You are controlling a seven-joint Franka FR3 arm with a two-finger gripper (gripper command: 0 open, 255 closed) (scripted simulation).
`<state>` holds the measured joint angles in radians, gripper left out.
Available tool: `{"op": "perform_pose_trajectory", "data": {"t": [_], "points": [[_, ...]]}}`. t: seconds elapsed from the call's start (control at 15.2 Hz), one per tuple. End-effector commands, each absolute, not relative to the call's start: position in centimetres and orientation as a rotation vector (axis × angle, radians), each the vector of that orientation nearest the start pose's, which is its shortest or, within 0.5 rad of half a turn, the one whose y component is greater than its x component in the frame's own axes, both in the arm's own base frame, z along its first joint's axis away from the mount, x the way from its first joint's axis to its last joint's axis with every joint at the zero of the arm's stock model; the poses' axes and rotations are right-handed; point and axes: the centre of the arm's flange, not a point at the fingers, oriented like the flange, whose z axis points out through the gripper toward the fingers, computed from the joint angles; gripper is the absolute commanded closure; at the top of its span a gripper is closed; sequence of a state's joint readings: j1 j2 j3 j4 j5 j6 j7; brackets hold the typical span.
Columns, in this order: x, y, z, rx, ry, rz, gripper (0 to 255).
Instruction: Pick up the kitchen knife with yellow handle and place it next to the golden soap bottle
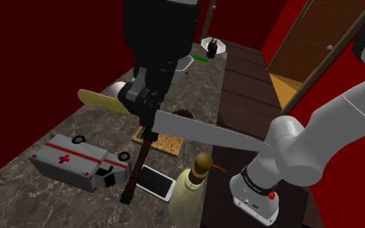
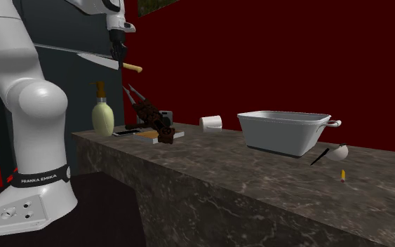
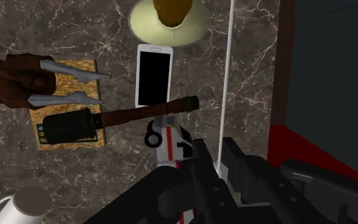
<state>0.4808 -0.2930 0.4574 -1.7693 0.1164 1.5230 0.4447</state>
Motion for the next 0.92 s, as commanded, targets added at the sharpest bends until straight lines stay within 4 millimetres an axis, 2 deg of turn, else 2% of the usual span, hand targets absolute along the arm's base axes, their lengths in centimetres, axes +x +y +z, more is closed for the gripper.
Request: {"op": "perform_pose_trajectory", "data": {"t": [0.0, 0.53, 0.86], "points": [[22.2, 42.2, 65.8, -3.048, -0.749, -0.033, 255], [14.6, 49.9, 65.8, -3.048, -0.749, -0.033, 255], [14.6, 49.9, 63.1, -3.048, -0.749, -0.033, 255]]}}
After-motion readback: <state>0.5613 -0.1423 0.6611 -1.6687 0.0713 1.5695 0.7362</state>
